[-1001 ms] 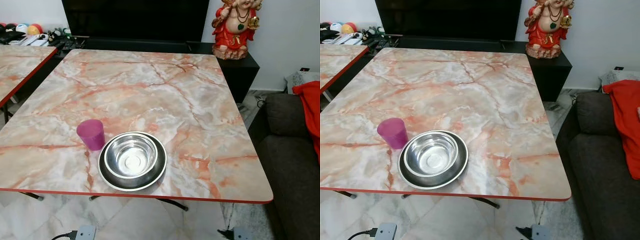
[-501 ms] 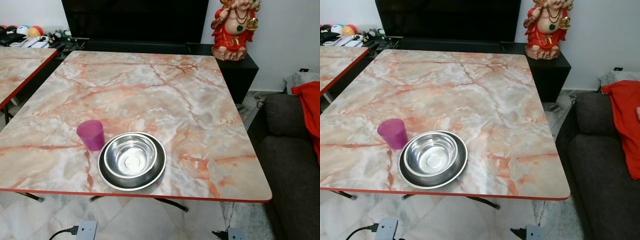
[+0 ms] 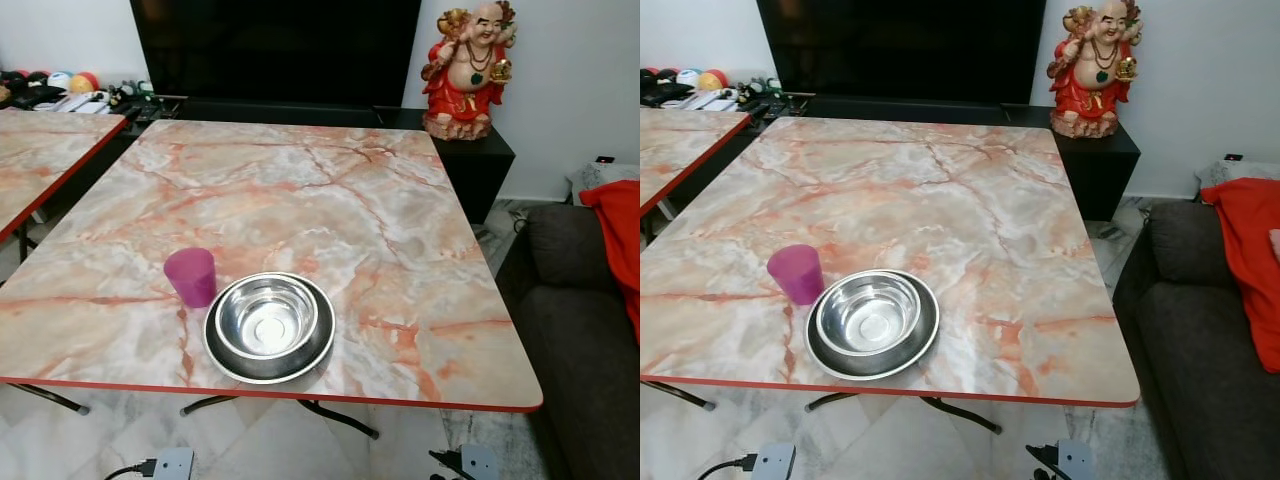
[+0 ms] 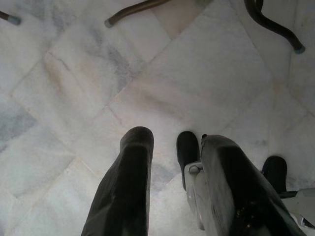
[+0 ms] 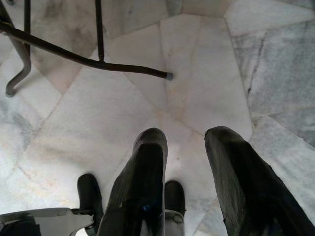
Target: Setting the table
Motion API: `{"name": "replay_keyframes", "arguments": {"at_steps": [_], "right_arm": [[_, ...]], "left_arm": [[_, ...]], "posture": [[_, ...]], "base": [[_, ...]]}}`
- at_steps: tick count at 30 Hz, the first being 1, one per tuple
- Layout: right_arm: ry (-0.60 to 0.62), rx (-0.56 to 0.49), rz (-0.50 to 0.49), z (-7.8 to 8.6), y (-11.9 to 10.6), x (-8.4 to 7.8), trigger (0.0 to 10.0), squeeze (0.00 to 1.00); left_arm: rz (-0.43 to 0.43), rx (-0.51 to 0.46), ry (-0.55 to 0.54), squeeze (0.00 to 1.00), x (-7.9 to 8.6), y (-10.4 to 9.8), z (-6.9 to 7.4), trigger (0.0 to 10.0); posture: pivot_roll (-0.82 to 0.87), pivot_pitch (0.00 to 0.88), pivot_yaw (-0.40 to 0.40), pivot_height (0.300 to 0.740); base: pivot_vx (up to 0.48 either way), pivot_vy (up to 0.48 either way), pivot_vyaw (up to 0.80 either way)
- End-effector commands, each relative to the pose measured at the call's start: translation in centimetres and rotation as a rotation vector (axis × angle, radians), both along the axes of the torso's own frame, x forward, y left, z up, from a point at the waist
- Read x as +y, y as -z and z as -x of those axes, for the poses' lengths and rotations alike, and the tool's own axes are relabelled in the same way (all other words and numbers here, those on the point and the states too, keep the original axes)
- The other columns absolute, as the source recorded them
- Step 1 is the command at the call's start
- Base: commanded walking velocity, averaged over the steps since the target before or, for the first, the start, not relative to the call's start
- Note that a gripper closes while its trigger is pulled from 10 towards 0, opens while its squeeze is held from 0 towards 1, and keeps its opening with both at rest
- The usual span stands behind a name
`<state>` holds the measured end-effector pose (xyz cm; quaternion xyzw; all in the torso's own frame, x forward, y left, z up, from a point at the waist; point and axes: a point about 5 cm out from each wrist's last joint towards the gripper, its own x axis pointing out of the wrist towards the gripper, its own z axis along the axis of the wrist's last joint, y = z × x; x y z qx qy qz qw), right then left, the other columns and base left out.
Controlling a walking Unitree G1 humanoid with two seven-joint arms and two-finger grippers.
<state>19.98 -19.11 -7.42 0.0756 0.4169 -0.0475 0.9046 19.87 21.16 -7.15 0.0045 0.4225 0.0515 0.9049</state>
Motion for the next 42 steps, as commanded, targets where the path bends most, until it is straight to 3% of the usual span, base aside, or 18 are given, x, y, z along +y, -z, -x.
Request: {"name": "replay_keyframes", "arguments": {"at_steps": [1, 16, 17, 18, 19, 20, 34, 35, 36, 37, 42], "right_arm": [[0.015, 0.009, -0.008, 0.3, 0.2, 0.1, 10.0, 0.0], [0.037, 0.065, -0.043, 2.9, 1.4, 0.4, 10.0, 0.0], [0.048, 0.059, -0.047, 2.9, 1.4, 0.3, 10.0, 0.91], [0.048, 0.059, -0.047, 2.9, 1.4, 0.3, 10.0, 0.91], [0.051, 0.057, -0.047, 2.9, 1.4, 0.3, 10.0, 1.0], [0.05, 0.059, -0.046, 3.0, 1.5, 0.3, 10.0, 1.0], [0.009, 0.072, -0.036, 3.2, 1.6, 0.4, 10.0, 1.0], [0.001, 0.085, -0.036, 3.4, 1.7, 0.4, 10.0, 0.07], [0.001, 0.085, -0.036, 3.4, 1.7, 0.4, 10.0, 0.07], [-0.006, 0.097, -0.032, 3.6, 1.7, 0.4, 10.0, 0.0], [0.007, 0.11, -0.042, 4.0, 1.9, 0.2, 10.0, 0.0]], "left_arm": [[0.006, 0.024, -0.009, 0.0, 0.1, 0.2, 0.4, 10.0], [0.016, 0.061, -0.008, 0.0, 0.0, 1.0, 1.9, 10.0], [0.02, 0.065, 0.018, 0.0, -0.2, 1.1, 2.0, 10.0], [0.02, 0.065, 0.018, 0.0, -0.2, 1.1, 2.0, 10.0], [0.02, 0.066, 0.026, 0.3, -0.2, 1.1, 2.1, 10.0], [0.009, 0.067, 0.033, 1.0, -0.2, 1.2, 2.2, 10.0], [0.021, 0.061, 0.025, 1.0, -0.5, 1.1, 2.0, 10.0], [0.018, 0.061, 0.026, 0.0, -0.5, 1.1, 2.0, 10.0], [0.018, 0.061, 0.026, 0.0, -0.5, 1.1, 2.0, 10.0], [0.017, 0.061, 0.027, 0.0, -0.5, 1.1, 1.9, 10.0], [0.016, 0.055, 0.025, 0.0, -0.5, 1.0, 1.8, 10.0]], "posture": [[-0.03, 0.0, 0.017, 0.74], [-0.04, 0.0, 0.016, 0.74], [-0.04, 0.018, 0.014, 0.74], [-0.04, 0.018, 0.014, 0.74], [-0.04, 0.018, 0.014, 0.74], [-0.04, 0.037, 0.012, 0.74], [-0.04, 0.075, 0.001, 0.74], [-0.03, 0.08, -0.001, 0.74], [-0.03, 0.08, -0.001, 0.74], [-0.03, 0.081, -0.002, 0.74], [-0.03, 0.088, -0.003, 0.74]], "base": [[0.0, 0.0, 0.0], [0.0, 0.0, 0.0], [0.0, 0.0, 0.0], [0.0, 0.0, 0.0], [0.0, 0.0, 0.0], [0.0, 0.0, 0.0], [0.0, 0.0, 0.0], [0.0, 0.0, 0.0], [0.0, 0.0, 0.0], [0.0, 0.0, 0.0], [0.0, 0.0, 0.0]]}}
